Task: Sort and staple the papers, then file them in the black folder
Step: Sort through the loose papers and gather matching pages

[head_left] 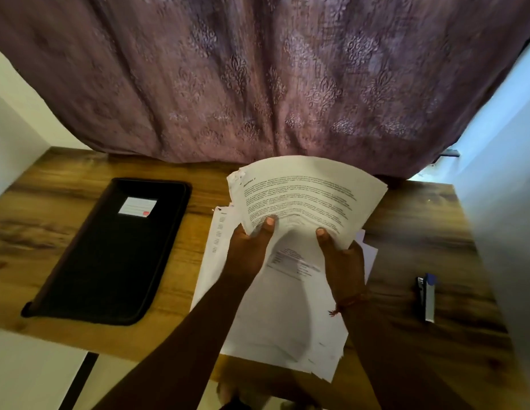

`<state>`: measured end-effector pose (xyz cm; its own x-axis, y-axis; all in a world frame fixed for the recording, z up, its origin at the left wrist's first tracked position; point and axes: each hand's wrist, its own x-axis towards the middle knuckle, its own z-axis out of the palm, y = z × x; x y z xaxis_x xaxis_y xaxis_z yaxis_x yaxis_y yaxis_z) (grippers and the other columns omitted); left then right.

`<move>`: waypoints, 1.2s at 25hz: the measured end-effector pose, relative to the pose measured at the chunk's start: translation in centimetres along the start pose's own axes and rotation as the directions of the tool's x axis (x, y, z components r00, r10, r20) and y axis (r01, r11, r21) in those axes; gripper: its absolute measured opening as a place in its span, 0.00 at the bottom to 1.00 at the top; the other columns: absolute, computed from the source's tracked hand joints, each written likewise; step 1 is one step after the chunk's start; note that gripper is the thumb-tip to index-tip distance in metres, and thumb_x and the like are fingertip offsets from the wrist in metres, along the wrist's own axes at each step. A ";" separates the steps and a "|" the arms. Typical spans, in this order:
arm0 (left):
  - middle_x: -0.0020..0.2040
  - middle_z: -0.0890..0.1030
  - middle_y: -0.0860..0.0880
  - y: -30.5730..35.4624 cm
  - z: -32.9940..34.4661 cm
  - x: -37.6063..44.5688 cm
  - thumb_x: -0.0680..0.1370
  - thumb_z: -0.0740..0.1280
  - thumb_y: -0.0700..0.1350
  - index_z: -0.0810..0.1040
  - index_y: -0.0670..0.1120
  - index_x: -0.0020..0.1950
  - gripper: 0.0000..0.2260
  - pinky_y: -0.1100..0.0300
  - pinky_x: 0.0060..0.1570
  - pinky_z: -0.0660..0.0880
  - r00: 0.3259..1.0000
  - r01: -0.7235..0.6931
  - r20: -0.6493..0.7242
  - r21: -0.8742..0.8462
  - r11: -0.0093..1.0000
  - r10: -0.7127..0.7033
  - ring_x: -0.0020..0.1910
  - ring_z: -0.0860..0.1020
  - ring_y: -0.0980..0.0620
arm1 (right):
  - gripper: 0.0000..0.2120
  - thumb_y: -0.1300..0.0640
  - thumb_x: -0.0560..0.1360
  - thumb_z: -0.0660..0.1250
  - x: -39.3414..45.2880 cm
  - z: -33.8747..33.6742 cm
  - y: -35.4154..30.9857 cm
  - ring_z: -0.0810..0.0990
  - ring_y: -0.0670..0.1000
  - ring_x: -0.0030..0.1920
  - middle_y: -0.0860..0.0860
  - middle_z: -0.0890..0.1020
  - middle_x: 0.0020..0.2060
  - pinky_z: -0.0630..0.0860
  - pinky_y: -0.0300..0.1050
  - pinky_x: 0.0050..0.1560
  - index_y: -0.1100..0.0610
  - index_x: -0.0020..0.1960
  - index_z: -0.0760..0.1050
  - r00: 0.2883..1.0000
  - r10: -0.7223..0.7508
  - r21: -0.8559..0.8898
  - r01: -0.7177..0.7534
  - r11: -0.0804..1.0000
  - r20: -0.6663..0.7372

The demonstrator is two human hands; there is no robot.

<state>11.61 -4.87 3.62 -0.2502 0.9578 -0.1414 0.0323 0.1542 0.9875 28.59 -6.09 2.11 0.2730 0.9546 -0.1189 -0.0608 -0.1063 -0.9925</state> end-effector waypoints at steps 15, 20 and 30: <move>0.61 0.80 0.54 9.6 -3.1 2.0 0.82 0.64 0.47 0.72 0.59 0.69 0.16 0.57 0.55 0.78 0.850 -0.505 0.214 0.068 0.860 0.482 0.60 0.79 0.57 | 0.15 0.60 0.76 0.69 2.5 -3.6 -8.3 0.82 0.40 0.51 0.36 0.83 0.48 0.79 0.35 0.47 0.41 0.54 0.77 0.919 -0.392 -0.110 0.393 0.913 0.032; 0.55 0.82 0.54 9.5 -3.3 3.4 0.82 0.63 0.42 0.81 0.47 0.62 0.11 0.52 0.54 0.78 0.668 -0.744 0.268 0.284 0.605 0.694 0.55 0.80 0.58 | 0.11 0.51 0.77 0.68 3.6 -4.0 -11.0 0.78 0.32 0.49 0.31 0.79 0.48 0.74 0.28 0.49 0.43 0.58 0.77 0.768 -0.629 -0.399 0.618 0.677 0.121; 0.55 0.84 0.52 8.8 -3.4 2.7 0.82 0.64 0.43 0.82 0.46 0.61 0.10 0.50 0.53 0.79 0.723 -0.691 0.210 0.244 0.681 0.658 0.55 0.81 0.55 | 0.06 0.53 0.77 0.67 3.7 -4.1 -10.4 0.76 0.30 0.49 0.35 0.78 0.47 0.73 0.28 0.48 0.48 0.53 0.79 0.690 -0.706 -0.445 0.689 0.573 0.159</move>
<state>7.91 -1.72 12.17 0.0433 0.8449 0.5332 0.4312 -0.4973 0.7529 34.17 -2.58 11.86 0.0791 0.7778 0.6236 0.5800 0.4728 -0.6633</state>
